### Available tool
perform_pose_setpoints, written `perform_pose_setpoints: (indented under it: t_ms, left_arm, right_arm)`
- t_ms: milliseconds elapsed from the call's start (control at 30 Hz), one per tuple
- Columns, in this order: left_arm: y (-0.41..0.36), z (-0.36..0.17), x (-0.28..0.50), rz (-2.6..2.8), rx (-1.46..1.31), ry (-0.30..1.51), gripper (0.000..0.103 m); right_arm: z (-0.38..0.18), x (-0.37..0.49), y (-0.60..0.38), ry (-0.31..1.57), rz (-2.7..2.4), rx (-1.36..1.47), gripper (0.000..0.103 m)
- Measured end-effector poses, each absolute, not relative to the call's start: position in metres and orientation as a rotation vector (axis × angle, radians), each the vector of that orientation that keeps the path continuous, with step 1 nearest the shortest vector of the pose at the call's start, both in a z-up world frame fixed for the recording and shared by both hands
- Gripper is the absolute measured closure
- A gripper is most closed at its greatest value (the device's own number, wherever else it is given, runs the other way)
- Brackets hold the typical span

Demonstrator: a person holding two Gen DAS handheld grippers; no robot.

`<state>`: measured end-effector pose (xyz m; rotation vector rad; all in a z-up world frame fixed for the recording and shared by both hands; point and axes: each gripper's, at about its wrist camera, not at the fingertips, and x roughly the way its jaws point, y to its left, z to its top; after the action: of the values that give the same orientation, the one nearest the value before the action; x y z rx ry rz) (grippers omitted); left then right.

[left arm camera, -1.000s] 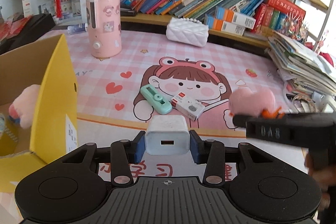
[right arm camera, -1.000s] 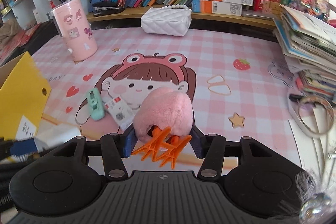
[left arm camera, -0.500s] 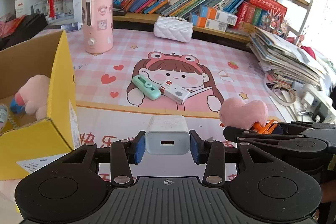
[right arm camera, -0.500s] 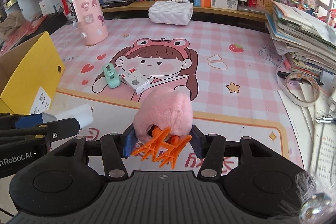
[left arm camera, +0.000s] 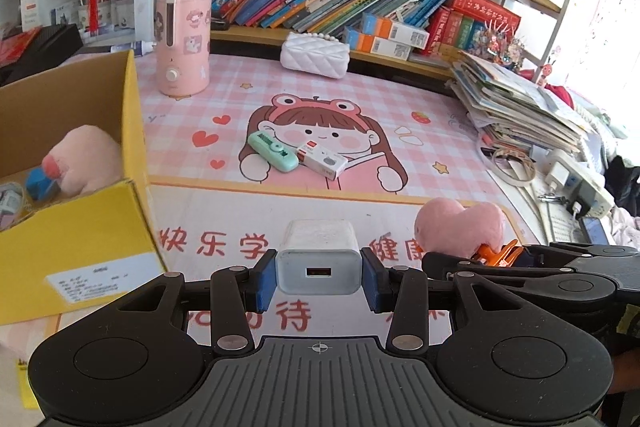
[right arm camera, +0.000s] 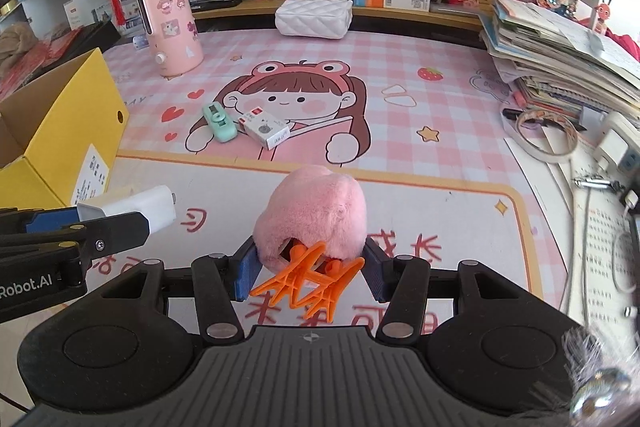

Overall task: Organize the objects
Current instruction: 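Lift and carry the charger and pink chick with both tools toward the box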

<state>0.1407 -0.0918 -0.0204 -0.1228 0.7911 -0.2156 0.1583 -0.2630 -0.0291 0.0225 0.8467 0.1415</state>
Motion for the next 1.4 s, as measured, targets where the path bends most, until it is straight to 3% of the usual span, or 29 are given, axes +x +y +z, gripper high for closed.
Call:
perform_pose_setpoints:
  t_ms: [1400]
  left_arm:
    - [0.076,0.007,-0.015,0.013,-0.215,0.664,0.062]
  right_arm:
    - [-0.010,0.021,-0.075,0.777,0.397,-0.110,0.053]
